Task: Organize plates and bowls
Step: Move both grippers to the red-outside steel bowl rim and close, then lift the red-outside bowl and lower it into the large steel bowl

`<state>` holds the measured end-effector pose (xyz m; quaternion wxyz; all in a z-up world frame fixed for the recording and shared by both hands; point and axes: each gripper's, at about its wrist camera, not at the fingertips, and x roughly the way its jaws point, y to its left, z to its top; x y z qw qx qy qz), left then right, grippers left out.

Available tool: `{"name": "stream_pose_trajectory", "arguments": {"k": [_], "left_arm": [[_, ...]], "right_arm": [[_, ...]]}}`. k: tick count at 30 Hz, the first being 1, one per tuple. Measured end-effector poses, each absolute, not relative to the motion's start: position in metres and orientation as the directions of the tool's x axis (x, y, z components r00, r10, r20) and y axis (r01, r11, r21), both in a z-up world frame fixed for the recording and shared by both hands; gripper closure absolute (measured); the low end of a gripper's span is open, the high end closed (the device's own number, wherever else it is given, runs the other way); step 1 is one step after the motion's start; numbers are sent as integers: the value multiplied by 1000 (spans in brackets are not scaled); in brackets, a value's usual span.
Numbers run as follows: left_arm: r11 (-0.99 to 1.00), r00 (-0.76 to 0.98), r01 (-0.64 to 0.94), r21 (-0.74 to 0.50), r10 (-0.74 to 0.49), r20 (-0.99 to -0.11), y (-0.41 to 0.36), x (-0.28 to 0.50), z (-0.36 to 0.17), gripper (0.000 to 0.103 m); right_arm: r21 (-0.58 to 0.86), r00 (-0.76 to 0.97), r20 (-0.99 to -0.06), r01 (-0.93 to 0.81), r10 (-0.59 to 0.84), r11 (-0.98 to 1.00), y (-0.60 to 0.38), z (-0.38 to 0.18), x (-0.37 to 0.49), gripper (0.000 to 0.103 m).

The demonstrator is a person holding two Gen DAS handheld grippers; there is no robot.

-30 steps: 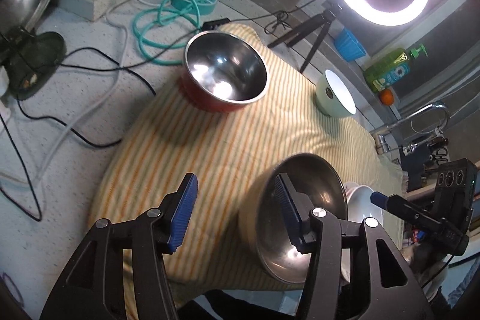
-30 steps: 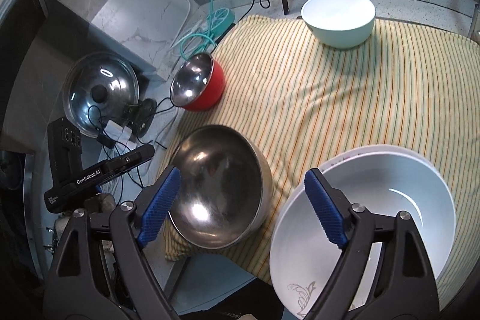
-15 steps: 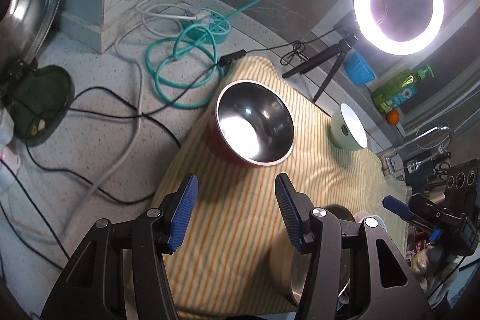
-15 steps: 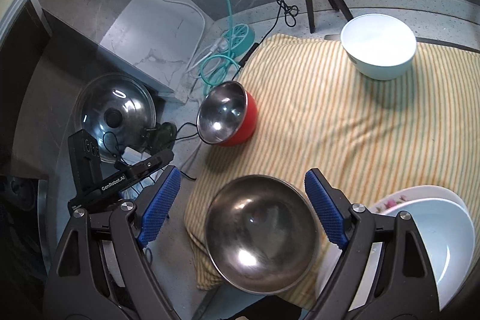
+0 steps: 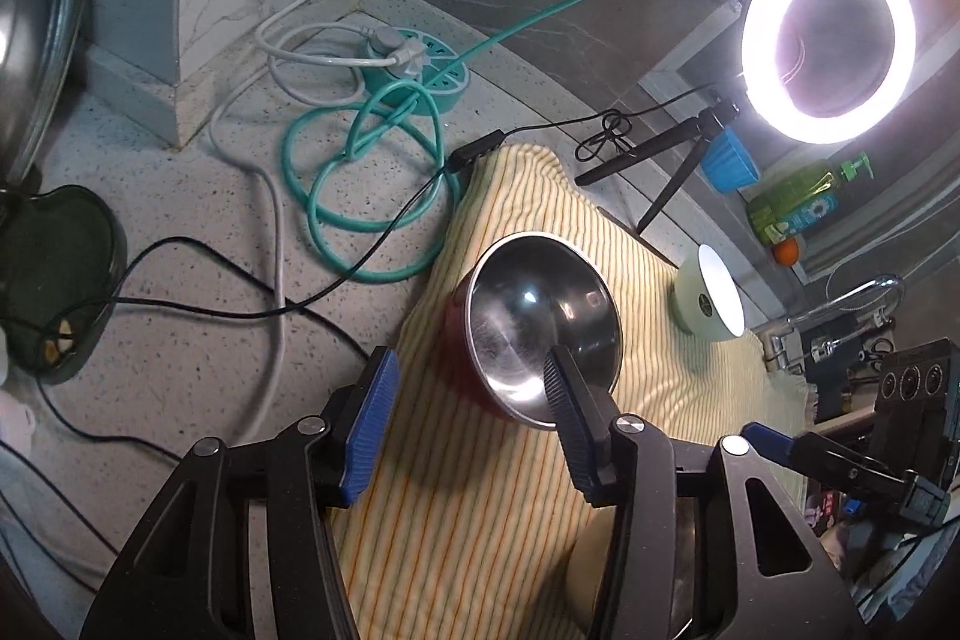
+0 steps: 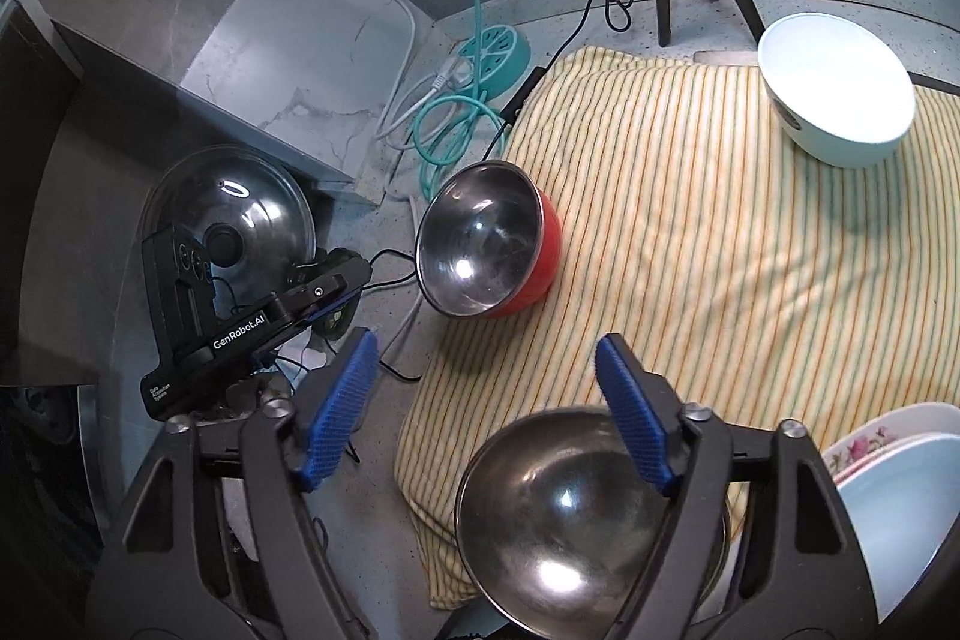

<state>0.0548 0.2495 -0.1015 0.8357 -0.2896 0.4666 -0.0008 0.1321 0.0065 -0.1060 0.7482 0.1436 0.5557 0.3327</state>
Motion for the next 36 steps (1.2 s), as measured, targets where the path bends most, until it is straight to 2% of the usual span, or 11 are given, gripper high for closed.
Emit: {"name": "stream_pose_trajectory", "arguments": {"k": [2, 4, 9, 18, 22, 24, 27, 36], "left_arm": [[827, 558, -270, -493, -283, -780, 252, 60, -105, 61], [826, 550, -274, -493, -286, -785, 254, 67, -110, 63], [820, 533, -272, -503, -306, -789, 257, 81, -118, 67], [804, 504, -267, -532, -354, -788, 263, 97, -132, 75], [808, 489, -253, -532, -368, -791, 263, 101, -136, 79], [806, 483, -251, -535, -375, -791, 262, 103, -139, 80], [804, 478, -249, -540, -383, -791, 262, 105, -142, 84], [811, 460, -236, -536, -392, -796, 258, 110, -145, 87]], "right_arm": [[582, 145, -746, -332, 650, 742, 14, -109, 140, 45], [586, 138, -750, -314, 646, 747, 18, -114, 148, 45], [604, 102, -756, -269, 646, 750, 28, -129, 167, 55], [575, 85, -790, -239, 607, 782, 48, -149, 184, 67], [558, 84, -804, -233, 588, 796, 54, -157, 189, 68], [546, 81, -814, -233, 576, 804, 58, -161, 191, 75], [534, 70, -823, -240, 563, 811, 64, -166, 193, 77], [500, 69, -845, -248, 530, 830, 71, -175, 200, 88]]}}
